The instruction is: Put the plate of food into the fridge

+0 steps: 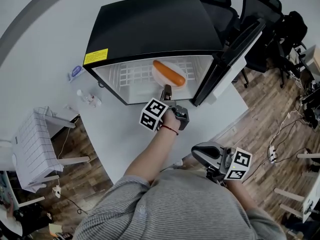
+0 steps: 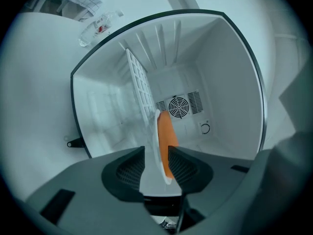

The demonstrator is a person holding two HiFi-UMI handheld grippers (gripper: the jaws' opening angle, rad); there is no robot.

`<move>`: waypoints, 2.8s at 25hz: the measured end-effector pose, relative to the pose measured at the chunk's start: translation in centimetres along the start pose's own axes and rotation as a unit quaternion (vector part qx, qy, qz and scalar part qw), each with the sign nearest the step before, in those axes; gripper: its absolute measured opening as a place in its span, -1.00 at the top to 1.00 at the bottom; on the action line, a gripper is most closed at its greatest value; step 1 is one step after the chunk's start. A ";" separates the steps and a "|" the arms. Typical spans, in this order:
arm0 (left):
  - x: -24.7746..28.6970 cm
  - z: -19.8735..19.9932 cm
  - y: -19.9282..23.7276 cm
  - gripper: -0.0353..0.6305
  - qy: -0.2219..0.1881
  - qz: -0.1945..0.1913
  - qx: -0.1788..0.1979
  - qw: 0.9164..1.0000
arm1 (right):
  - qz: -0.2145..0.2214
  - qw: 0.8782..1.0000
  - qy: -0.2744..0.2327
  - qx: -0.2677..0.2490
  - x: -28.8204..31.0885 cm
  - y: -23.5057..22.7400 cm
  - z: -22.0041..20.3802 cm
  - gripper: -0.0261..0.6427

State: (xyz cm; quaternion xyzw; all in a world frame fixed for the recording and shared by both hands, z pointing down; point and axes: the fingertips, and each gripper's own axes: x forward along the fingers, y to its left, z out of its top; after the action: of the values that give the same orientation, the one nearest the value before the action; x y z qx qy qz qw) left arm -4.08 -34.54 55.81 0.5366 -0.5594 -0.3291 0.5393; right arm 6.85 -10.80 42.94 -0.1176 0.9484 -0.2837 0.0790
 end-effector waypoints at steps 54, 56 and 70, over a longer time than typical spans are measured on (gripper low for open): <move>3.9 -1.2 -1.3 0.80 0.062 0.011 -0.011 0.998 | -0.020 1.000 -0.007 0.000 -0.8 -0.5 0.3 0.88; 3.8 -1.2 -1.4 0.80 0.066 0.011 -0.003 0.998 | -0.018 1.000 -0.007 0.000 -0.7 -0.6 0.3 0.88; 1.1 -0.6 -1.9 0.80 0.077 -0.011 0.063 0.995 | -0.004 1.000 -0.003 0.001 -0.3 -0.2 0.1 0.88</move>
State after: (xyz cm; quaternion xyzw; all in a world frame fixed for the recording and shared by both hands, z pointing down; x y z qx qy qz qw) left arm -2.83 -35.90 54.42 0.5992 -0.5301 -0.2570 0.5422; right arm 7.23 -10.90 43.00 -0.1220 0.9473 -0.2851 0.0805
